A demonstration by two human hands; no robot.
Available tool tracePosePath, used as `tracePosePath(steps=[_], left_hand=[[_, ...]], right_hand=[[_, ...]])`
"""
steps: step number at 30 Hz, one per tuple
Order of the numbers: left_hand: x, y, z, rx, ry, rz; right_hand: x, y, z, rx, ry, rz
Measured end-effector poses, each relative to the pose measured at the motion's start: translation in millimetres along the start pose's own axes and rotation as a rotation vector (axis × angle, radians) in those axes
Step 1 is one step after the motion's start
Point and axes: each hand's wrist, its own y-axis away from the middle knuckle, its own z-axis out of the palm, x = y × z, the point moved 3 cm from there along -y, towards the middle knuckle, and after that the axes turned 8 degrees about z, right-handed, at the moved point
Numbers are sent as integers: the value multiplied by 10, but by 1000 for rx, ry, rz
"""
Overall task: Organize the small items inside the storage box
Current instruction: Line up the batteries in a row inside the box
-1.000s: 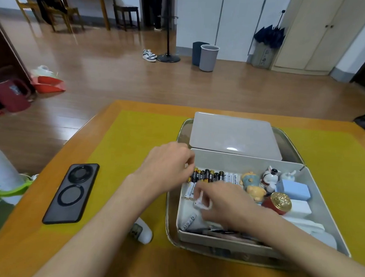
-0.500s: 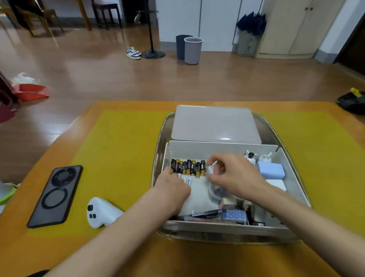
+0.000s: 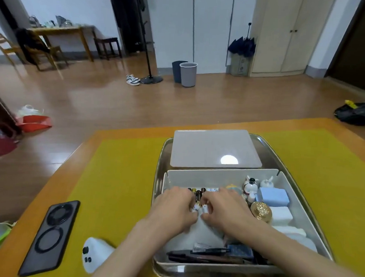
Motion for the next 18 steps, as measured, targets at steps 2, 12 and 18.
tracePosePath(steps=[2, 12, 18], left_hand=[[37, -101, 96, -3, 82, -26], [-27, -244, 303, -51, 60, -56], [-45, -123, 210, -126, -43, 73]], right_hand=[[11, 5, 14, 18, 16, 20], [21, 135, -59, -86, 72, -64], [-51, 141, -42, -100, 75, -73]])
